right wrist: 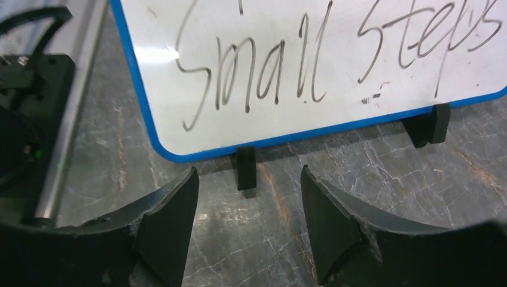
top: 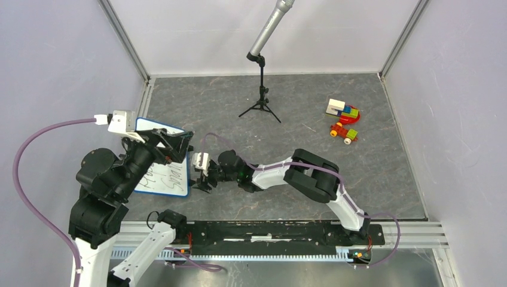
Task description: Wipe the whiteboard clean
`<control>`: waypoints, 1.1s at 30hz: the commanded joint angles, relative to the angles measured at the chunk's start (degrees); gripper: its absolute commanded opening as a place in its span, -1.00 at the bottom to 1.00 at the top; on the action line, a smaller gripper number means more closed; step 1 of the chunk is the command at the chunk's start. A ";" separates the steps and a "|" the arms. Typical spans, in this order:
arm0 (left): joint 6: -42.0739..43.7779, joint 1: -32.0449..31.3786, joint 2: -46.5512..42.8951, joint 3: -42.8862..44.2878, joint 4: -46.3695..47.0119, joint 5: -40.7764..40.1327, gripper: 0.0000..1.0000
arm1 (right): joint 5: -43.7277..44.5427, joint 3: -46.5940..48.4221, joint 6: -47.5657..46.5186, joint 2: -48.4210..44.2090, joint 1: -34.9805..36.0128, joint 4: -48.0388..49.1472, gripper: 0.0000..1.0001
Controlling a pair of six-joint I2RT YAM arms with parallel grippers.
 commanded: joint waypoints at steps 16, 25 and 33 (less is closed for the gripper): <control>-3.34 0.31 -1.99 -1.69 -0.16 2.94 0.99 | -5.62 13.80 -6.44 11.94 1.77 -4.85 -0.03; -4.03 0.30 -1.76 -4.56 0.84 2.75 0.99 | 2.89 4.00 -6.47 5.97 2.00 0.07 -0.74; -4.83 0.30 -0.56 -7.18 3.10 3.14 0.99 | 5.07 -14.95 -4.49 -4.09 0.08 7.71 -0.94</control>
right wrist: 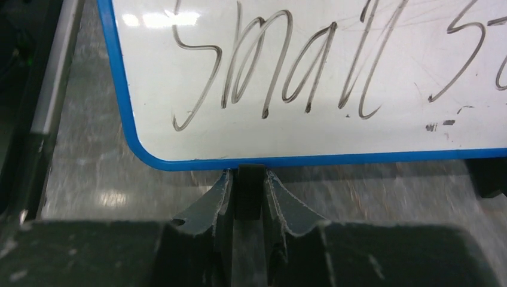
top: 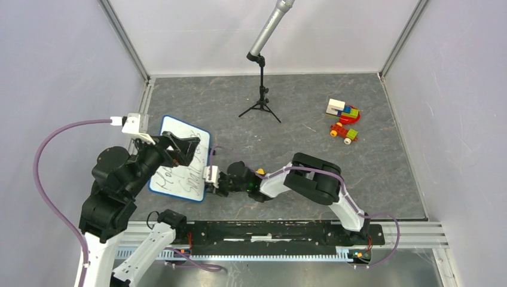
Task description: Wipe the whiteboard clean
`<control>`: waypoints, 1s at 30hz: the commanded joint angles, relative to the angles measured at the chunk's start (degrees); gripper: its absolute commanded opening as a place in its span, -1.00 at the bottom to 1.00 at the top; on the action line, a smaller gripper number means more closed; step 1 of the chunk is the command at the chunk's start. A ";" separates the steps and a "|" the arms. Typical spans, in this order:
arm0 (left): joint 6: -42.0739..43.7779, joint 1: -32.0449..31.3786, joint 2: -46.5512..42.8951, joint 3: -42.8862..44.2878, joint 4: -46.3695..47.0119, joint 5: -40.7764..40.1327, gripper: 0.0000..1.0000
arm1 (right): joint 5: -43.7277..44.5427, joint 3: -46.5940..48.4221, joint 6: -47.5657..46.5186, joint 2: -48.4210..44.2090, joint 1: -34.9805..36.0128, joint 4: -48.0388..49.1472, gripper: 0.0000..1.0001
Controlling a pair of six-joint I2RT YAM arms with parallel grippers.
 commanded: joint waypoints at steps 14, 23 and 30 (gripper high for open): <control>-1.99 0.34 11.80 -9.05 9.49 -5.76 0.99 | -5.30 -33.48 7.52 -18.86 -7.34 13.24 -0.90; -4.60 16.07 18.78 -12.74 11.34 4.77 0.99 | -5.12 -39.43 11.39 -21.90 -7.41 16.13 -0.91; -9.43 23.17 24.90 -17.91 19.59 16.79 0.99 | -3.96 -39.68 14.78 -22.66 -7.44 15.84 -0.79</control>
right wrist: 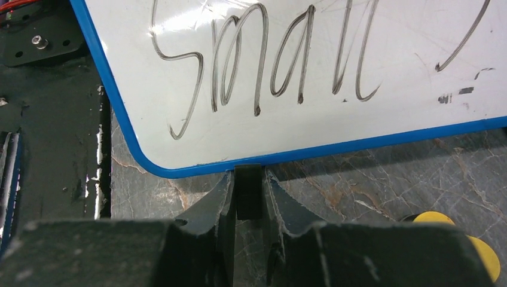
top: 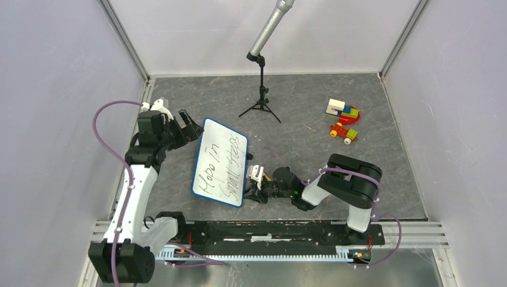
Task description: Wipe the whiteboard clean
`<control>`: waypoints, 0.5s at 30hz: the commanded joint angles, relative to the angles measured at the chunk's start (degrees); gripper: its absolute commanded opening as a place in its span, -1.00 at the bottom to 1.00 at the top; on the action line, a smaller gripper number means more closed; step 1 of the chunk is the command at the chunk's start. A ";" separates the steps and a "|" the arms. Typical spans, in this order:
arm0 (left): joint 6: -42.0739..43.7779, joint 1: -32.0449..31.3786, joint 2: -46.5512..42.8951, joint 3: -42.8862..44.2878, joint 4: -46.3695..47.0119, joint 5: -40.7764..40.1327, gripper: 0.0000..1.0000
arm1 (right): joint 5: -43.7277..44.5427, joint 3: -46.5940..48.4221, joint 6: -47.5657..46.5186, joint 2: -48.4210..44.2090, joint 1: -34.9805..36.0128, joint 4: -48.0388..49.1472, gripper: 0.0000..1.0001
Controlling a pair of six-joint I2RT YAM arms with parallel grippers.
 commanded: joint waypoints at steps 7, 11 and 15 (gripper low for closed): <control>-2.96 3.90 8.02 -1.92 10.75 11.96 0.93 | 5.57 2.05 6.63 -10.18 -0.19 -17.80 0.22; -0.64 3.87 9.01 -1.83 9.59 12.34 0.93 | 8.28 4.41 6.61 -18.18 -0.05 -33.11 0.51; 0.80 3.58 8.05 -1.89 8.82 12.37 0.94 | 14.00 6.54 7.89 -25.60 -0.03 -46.40 0.96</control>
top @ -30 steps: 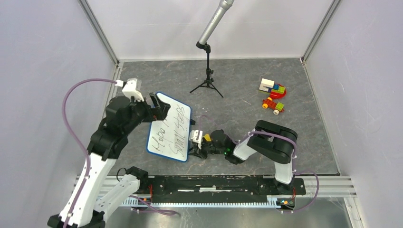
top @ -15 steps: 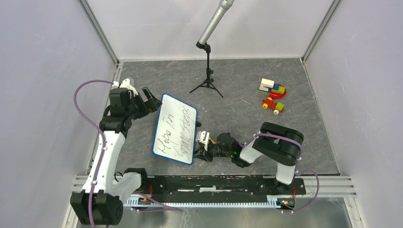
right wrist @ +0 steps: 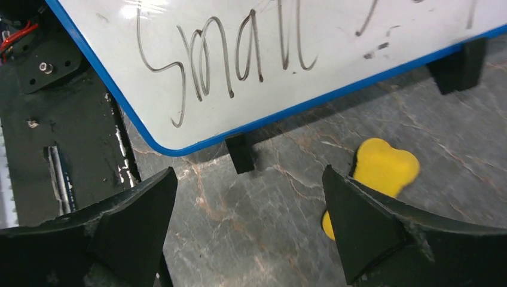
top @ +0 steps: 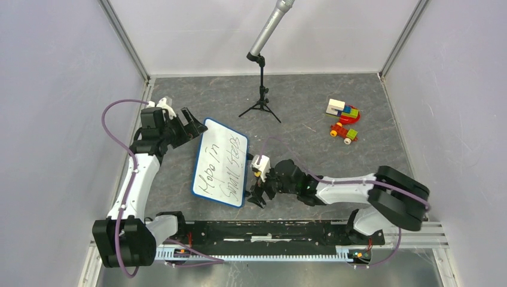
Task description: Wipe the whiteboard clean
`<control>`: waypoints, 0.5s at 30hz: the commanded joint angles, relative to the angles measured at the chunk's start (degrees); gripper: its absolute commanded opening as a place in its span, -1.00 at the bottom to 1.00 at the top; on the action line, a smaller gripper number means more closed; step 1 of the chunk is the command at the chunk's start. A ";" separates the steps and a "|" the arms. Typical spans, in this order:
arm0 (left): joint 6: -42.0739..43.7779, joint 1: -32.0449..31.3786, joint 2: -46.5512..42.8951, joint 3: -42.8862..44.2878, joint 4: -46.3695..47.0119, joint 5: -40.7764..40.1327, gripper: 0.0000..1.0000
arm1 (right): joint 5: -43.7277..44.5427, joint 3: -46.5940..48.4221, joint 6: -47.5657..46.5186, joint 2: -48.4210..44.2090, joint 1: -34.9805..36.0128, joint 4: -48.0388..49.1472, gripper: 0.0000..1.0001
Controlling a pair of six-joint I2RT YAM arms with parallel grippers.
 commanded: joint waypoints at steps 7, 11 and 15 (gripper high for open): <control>3.06 -0.29 -2.36 0.72 0.96 -0.22 0.94 | 25.04 18.25 8.42 -5.34 -0.28 -43.60 0.88; 2.99 -0.29 -2.94 0.78 1.09 -0.20 0.94 | 27.53 23.66 8.82 -0.24 -0.28 -46.92 0.71; 2.79 -0.28 -3.83 0.04 1.33 0.54 0.88 | 29.06 25.42 8.38 4.00 -0.28 -45.14 0.60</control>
